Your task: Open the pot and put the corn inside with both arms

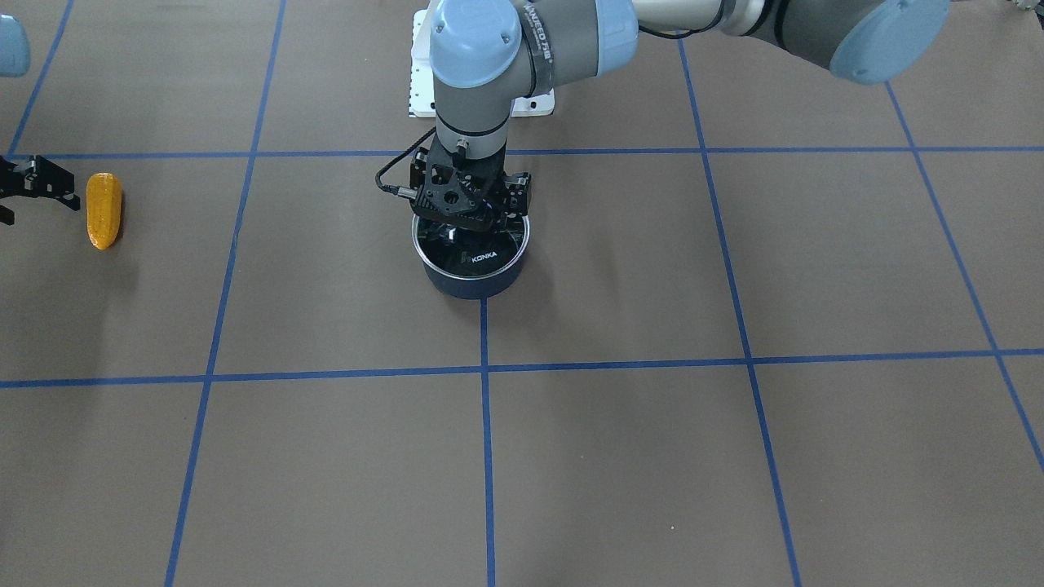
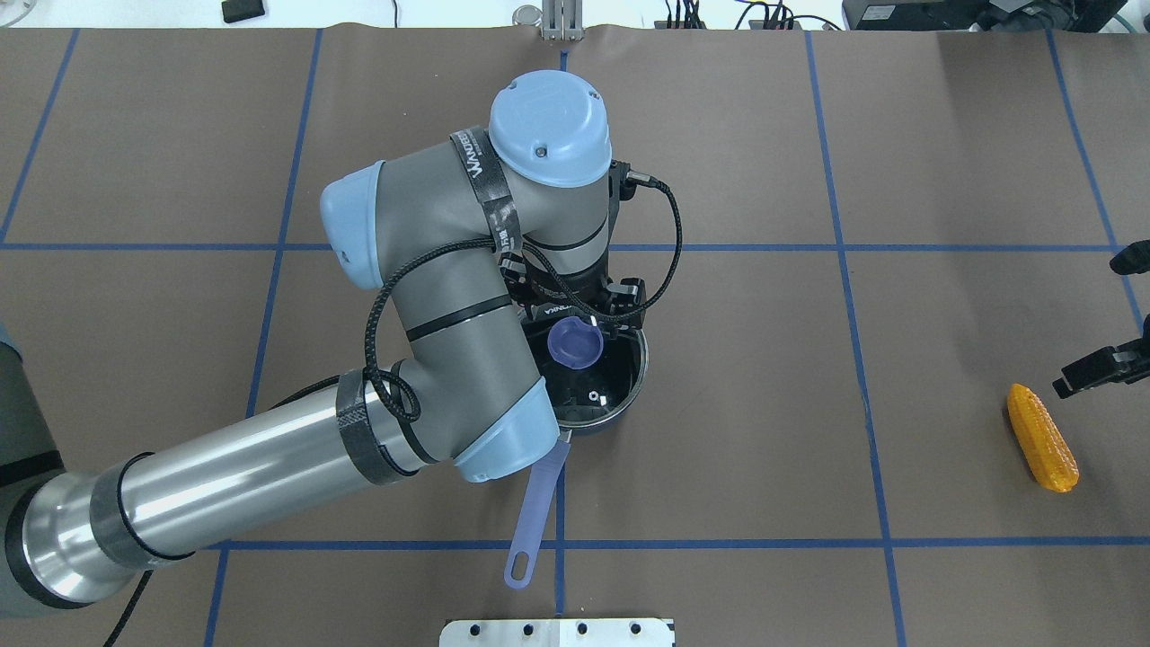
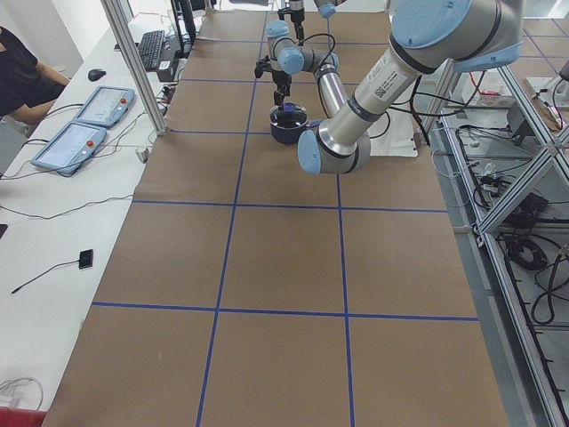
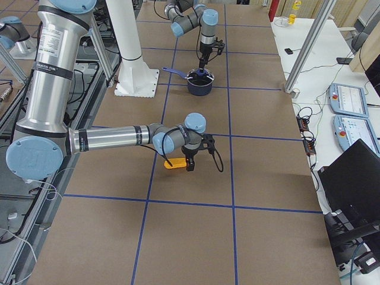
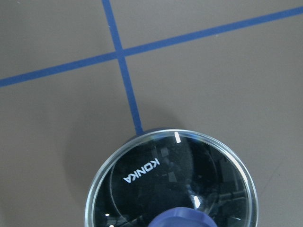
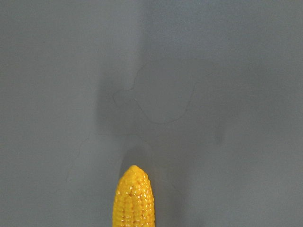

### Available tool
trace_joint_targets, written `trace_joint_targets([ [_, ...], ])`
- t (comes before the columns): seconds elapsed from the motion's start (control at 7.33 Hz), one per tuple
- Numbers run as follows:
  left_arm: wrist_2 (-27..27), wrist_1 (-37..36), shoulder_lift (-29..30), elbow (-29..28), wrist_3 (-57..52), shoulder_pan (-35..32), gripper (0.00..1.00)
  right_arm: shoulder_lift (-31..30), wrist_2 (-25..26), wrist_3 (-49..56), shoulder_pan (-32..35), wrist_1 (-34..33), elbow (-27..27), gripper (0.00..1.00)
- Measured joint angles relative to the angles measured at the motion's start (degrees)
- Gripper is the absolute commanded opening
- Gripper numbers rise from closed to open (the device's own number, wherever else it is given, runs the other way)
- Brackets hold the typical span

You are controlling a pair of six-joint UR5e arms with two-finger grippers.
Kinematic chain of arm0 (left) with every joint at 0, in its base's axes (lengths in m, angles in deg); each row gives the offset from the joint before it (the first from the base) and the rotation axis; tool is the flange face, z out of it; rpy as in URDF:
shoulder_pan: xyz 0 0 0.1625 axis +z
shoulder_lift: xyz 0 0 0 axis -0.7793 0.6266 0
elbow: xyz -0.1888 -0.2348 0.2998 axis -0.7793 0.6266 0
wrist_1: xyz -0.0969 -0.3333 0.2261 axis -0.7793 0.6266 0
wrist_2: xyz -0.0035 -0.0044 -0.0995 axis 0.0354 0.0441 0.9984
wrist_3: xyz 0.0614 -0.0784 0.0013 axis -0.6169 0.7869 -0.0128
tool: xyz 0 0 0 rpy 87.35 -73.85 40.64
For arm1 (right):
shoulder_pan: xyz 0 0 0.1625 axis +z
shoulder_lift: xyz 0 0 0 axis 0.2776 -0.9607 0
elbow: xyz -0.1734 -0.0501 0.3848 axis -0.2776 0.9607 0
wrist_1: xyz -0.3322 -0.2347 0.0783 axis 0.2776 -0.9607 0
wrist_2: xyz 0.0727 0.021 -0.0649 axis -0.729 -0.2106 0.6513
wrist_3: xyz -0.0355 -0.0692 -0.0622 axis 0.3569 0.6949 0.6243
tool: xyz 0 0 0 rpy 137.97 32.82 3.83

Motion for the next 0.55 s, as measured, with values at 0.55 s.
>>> trace_joint_targets([
  [0.55,0.08,0.80,-0.37,-0.69,0.12,0.33,0.99,0.29,0.10,0.14,-1.23,0.02,0.09,0.99],
])
